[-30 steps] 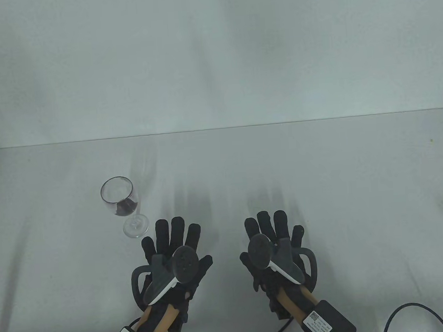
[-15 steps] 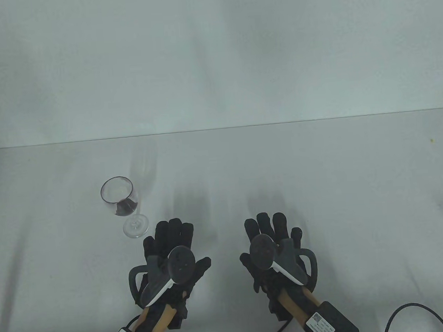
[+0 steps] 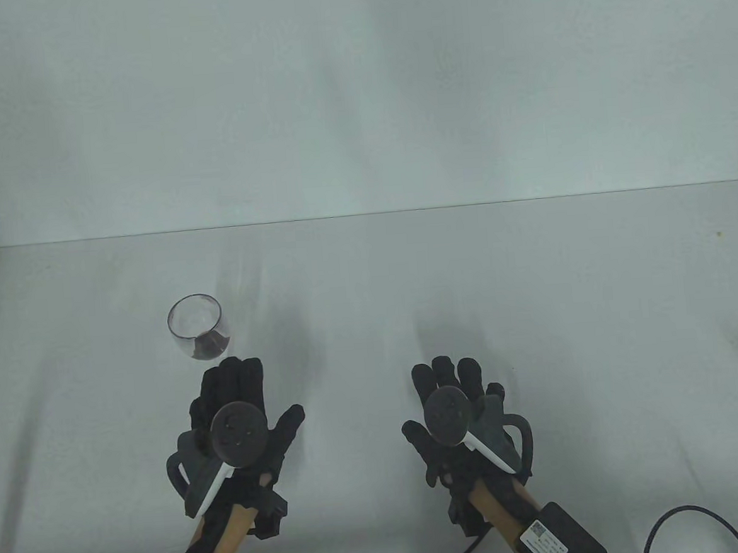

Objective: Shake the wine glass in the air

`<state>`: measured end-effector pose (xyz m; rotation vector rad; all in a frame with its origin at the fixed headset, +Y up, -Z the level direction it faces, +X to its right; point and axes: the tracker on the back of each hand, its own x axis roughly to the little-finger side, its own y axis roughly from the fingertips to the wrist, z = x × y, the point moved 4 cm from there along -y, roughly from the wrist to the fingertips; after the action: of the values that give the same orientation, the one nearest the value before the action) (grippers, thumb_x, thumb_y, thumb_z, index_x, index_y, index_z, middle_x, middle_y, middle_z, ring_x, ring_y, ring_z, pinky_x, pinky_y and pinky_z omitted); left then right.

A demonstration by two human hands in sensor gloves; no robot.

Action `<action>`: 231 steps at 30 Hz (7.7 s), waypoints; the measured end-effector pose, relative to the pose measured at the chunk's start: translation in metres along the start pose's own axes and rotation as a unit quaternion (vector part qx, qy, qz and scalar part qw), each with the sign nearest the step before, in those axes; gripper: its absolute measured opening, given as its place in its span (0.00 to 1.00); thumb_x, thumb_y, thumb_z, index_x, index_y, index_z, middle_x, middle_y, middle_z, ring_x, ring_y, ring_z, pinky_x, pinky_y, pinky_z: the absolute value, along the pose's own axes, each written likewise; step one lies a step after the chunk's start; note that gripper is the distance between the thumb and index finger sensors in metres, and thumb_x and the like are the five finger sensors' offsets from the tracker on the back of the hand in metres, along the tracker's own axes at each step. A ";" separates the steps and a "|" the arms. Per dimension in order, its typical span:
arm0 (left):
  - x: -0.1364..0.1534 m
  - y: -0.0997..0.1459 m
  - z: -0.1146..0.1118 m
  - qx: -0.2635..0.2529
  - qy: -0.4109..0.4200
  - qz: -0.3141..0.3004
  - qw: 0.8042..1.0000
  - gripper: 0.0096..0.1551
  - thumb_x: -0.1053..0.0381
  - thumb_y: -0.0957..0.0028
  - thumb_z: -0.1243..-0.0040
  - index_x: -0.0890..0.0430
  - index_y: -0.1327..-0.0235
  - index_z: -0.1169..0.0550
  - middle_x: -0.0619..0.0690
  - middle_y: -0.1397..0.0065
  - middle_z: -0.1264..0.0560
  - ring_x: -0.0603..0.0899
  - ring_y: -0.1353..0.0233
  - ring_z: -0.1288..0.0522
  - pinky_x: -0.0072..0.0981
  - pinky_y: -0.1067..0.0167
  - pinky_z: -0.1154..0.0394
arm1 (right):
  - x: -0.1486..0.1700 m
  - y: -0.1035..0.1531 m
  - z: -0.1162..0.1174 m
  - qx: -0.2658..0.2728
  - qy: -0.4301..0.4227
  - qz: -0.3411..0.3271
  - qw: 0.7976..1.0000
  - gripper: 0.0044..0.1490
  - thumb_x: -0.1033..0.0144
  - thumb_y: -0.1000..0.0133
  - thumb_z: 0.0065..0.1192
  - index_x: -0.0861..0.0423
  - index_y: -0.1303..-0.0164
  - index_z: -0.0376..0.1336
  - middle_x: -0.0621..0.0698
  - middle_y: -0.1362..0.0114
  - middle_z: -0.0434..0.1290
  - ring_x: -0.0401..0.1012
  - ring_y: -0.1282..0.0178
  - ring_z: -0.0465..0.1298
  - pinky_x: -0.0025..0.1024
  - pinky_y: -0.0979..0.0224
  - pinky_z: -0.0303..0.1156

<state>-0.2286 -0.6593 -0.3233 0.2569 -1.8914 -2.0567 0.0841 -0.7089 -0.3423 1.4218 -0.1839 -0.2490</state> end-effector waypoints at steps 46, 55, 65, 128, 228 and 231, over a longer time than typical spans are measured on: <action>0.133 -0.129 -0.083 0.117 0.259 0.204 0.937 0.29 0.34 0.49 0.42 0.33 0.33 0.28 0.36 0.23 0.29 0.55 0.15 0.39 0.52 0.23 0.42 | 0.004 -0.001 0.002 -0.036 -0.034 -0.006 0.999 0.52 0.34 0.56 0.48 0.37 0.30 0.30 0.40 0.17 0.34 0.51 0.13 0.36 0.64 0.22 0.40; 0.135 -0.127 -0.079 0.101 0.259 0.207 0.938 0.24 0.35 0.50 0.41 0.31 0.39 0.24 0.33 0.27 0.24 0.53 0.17 0.36 0.53 0.23 0.40 | 0.003 -0.001 0.003 -0.041 -0.034 -0.006 0.999 0.52 0.34 0.56 0.48 0.37 0.30 0.30 0.40 0.17 0.34 0.51 0.13 0.36 0.64 0.22 0.40; 0.091 -0.103 -0.032 0.073 0.254 0.118 0.957 0.22 0.39 0.52 0.37 0.37 0.44 0.20 0.39 0.32 0.20 0.53 0.24 0.26 0.58 0.28 0.34 | 0.000 -0.001 0.003 -0.039 -0.037 -0.008 0.999 0.51 0.34 0.56 0.48 0.37 0.30 0.30 0.40 0.17 0.34 0.51 0.13 0.36 0.64 0.22 0.40; 0.031 -0.040 -0.046 0.118 0.309 0.015 0.944 0.21 0.42 0.54 0.34 0.40 0.47 0.17 0.42 0.37 0.16 0.55 0.30 0.20 0.53 0.30 0.30 | -0.002 0.000 0.004 -0.040 -0.026 0.004 0.999 0.51 0.34 0.55 0.48 0.37 0.30 0.31 0.41 0.17 0.34 0.51 0.13 0.36 0.65 0.22 0.40; 0.024 -0.038 -0.056 0.144 0.296 -0.010 0.944 0.21 0.41 0.55 0.34 0.40 0.48 0.16 0.42 0.38 0.15 0.54 0.31 0.19 0.52 0.31 0.29 | -0.002 0.000 0.004 -0.050 -0.025 0.007 0.998 0.51 0.34 0.55 0.48 0.37 0.30 0.31 0.41 0.17 0.34 0.52 0.13 0.35 0.65 0.22 0.39; 0.023 -0.037 -0.058 0.157 0.270 -0.022 0.950 0.21 0.41 0.54 0.34 0.39 0.48 0.17 0.41 0.38 0.15 0.54 0.30 0.19 0.52 0.31 0.29 | -0.003 0.000 0.004 -0.051 -0.023 0.007 0.998 0.51 0.34 0.55 0.48 0.37 0.30 0.31 0.41 0.17 0.34 0.51 0.13 0.36 0.65 0.22 0.39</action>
<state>-0.2337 -0.7193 -0.3639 0.8500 -1.8441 -1.4839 0.0804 -0.7125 -0.3415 1.3140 -0.2160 -0.2763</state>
